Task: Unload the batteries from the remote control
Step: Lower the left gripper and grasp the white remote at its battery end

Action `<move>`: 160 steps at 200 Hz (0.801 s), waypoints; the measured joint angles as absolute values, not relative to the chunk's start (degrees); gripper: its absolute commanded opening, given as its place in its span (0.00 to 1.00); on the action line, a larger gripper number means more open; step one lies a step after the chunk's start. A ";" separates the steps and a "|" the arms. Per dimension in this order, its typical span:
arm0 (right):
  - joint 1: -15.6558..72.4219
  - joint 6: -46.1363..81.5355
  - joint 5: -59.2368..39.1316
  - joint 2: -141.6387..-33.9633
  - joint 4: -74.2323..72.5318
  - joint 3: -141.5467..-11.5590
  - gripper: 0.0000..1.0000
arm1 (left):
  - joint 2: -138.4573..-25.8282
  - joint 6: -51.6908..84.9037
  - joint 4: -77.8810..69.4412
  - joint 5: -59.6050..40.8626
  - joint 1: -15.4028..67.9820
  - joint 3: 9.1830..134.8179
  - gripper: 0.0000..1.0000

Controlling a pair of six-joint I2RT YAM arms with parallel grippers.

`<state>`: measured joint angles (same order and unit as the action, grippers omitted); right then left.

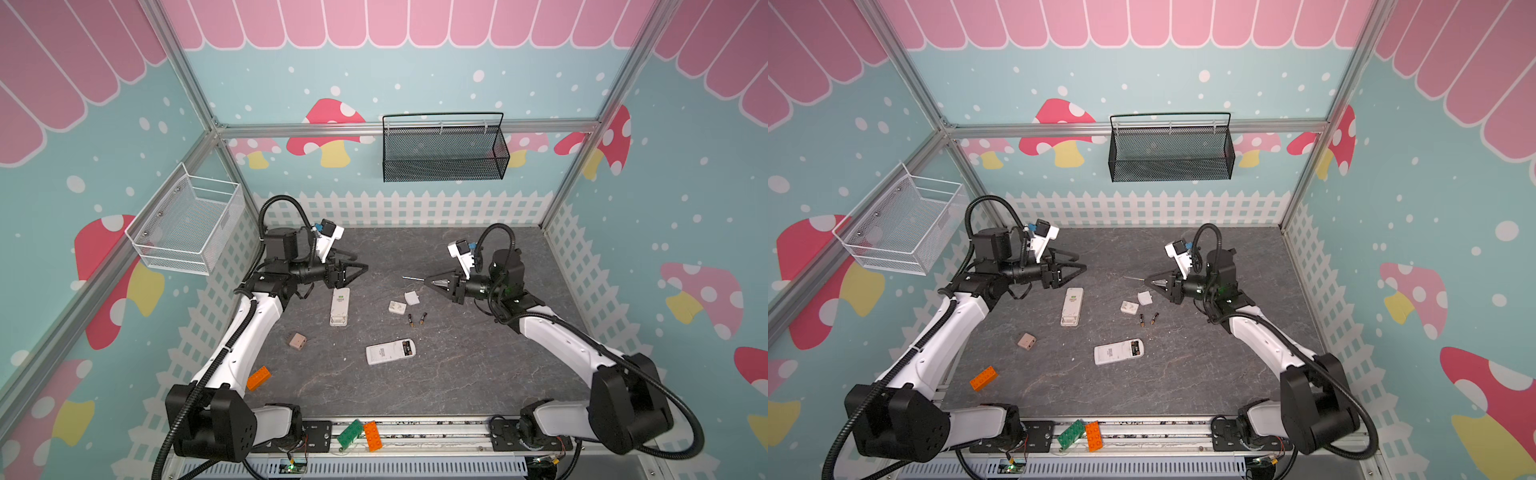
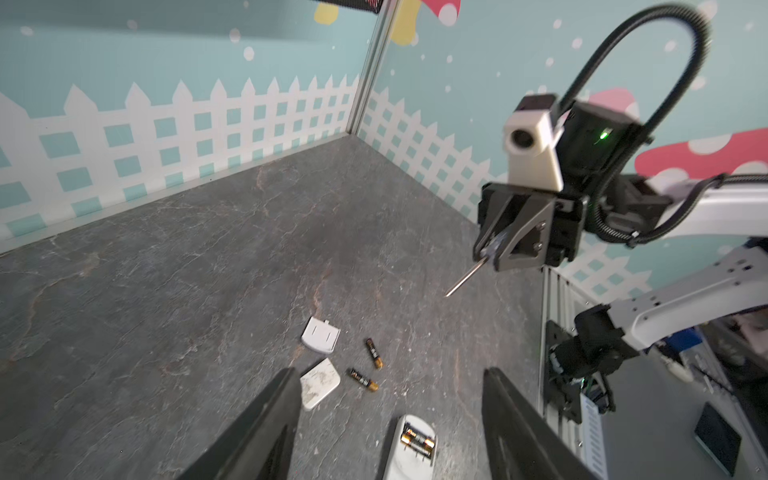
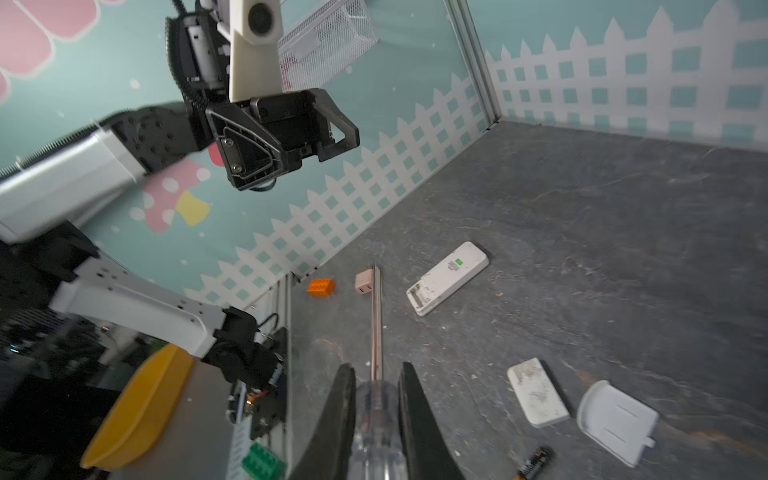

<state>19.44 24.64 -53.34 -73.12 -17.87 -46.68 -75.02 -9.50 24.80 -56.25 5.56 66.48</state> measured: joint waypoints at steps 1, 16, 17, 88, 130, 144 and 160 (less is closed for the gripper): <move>19.44 24.12 -53.17 -72.60 -17.41 -46.39 0.00 | -75.13 -9.93 25.34 -56.01 5.80 66.61 0.73; 19.16 16.38 -50.39 -67.05 -13.10 -43.64 0.00 | -76.73 -16.19 31.11 -52.75 9.56 68.03 0.76; 19.16 15.62 -50.15 -66.50 -12.69 -43.40 0.00 | -76.82 -16.51 31.33 -52.60 9.78 68.07 0.76; 19.11 -6.98 -35.48 -46.98 2.72 -33.85 0.00 | -82.70 -29.28 42.13 -36.95 27.81 68.71 0.99; 19.11 -13.54 -28.05 -37.15 4.49 -25.34 0.00 | -85.38 -30.46 42.61 -31.33 32.45 68.66 0.98; 19.11 -14.52 -26.39 -33.89 3.49 -22.09 0.00 | -86.85 -30.83 42.54 -29.47 33.50 68.66 0.97; 19.11 -15.49 -24.93 -29.65 2.37 -18.41 0.00 | -89.49 -30.96 42.61 -27.79 35.35 68.99 0.97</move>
<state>19.11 -15.49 -24.93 -29.65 2.37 -18.41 -89.49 -30.96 42.61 -27.79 35.35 68.99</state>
